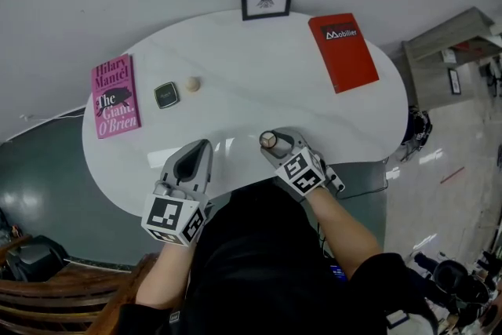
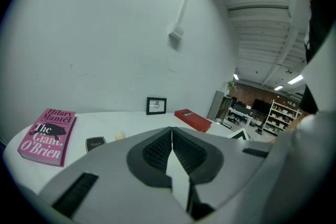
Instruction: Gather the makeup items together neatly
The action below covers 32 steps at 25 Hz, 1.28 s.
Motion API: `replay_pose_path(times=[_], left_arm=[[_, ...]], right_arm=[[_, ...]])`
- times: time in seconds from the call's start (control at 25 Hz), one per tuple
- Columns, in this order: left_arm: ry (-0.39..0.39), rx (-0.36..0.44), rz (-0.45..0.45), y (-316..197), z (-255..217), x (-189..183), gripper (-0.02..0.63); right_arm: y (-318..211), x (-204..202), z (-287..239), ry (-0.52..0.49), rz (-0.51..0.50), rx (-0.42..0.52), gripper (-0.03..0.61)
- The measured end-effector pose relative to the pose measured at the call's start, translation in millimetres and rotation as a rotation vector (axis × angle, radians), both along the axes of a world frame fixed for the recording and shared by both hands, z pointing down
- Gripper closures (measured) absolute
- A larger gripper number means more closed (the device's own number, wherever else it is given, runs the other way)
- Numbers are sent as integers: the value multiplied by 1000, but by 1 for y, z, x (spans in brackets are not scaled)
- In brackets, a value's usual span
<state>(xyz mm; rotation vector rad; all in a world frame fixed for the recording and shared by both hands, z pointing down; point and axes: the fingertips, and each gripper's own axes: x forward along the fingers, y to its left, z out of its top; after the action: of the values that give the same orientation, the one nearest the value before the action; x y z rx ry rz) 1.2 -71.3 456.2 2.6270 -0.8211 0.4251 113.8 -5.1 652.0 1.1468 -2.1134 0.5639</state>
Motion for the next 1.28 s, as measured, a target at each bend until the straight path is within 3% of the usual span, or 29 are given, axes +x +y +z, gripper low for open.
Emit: replay_pose_path(times=[0.16, 0.4, 0.76, 1.28], left_arm=[[33, 36, -27, -12, -22, -17, 598], [69, 91, -78, -24, -52, -49, 598], [77, 103, -161, -29, -58, -86, 598], [42, 140, -242, -65, -64, -95, 598]], right_arm=[[-12, 3, -30, 10, 9, 19, 360], [-45, 0, -98, 7, 18, 127, 360], [-83, -30, -181, -64, -52, 244, 360], [-134, -54, -178, -105, -159, 211, 360]])
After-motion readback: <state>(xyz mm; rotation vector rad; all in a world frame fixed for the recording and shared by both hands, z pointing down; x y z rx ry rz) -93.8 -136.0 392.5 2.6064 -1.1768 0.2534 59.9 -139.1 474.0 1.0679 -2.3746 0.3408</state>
